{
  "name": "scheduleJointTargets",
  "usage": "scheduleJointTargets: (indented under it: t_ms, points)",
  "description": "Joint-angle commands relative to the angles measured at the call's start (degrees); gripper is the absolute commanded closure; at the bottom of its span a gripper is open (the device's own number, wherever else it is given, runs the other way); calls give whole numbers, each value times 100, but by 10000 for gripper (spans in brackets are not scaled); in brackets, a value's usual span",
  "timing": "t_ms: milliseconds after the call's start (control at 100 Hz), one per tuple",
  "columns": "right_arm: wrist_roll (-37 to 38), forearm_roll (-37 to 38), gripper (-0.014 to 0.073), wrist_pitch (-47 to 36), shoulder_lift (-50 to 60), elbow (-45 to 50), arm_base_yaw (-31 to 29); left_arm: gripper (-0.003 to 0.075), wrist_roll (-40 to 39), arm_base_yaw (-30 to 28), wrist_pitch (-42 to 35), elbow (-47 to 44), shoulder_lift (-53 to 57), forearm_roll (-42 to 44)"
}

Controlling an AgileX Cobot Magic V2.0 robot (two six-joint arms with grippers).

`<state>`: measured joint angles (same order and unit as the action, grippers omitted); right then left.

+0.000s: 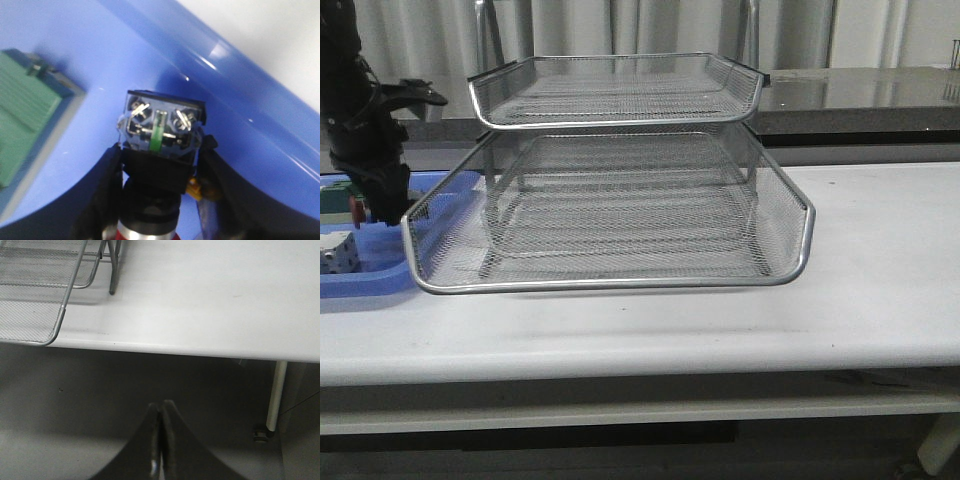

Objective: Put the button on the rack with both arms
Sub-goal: 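Lower the left gripper onto the red push button in the tray, then lift the red push button with the left gripper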

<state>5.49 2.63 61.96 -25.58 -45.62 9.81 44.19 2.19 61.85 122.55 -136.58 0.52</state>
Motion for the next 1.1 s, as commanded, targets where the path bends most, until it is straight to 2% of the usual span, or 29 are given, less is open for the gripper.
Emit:
scheduleJointTargets:
  t_ms: [0,120,180,360,520,740,890,1090]
  points:
    - [-36,79,664,-336,-32,-167,-10,732,-179,7,332,658,426,-12]
    - [-36,79,664,-336,-32,-167,-10,732,-543,7,1096,1302,439,282]
    - [-36,79,664,-331,-32,-167,-10,732,-880,7,1091,1555,498,481]
    - [-36,79,664,-331,-32,-167,-10,732,-892,7,1091,1619,922,565]
    - [-36,79,664,-331,-32,-167,-10,732,-1284,7,1091,1619,1379,532]
    - [-36,79,664,-331,-32,-167,-10,732,-1331,35,1091,1609,2062,-165]
    - [-36,79,664,-331,-32,-167,-10,732,-1331,331,1091,1516,2515,-203]
    - [-36,79,664,-331,-32,-167,-10,732,-1331,1019,1091,969,3075,-192]
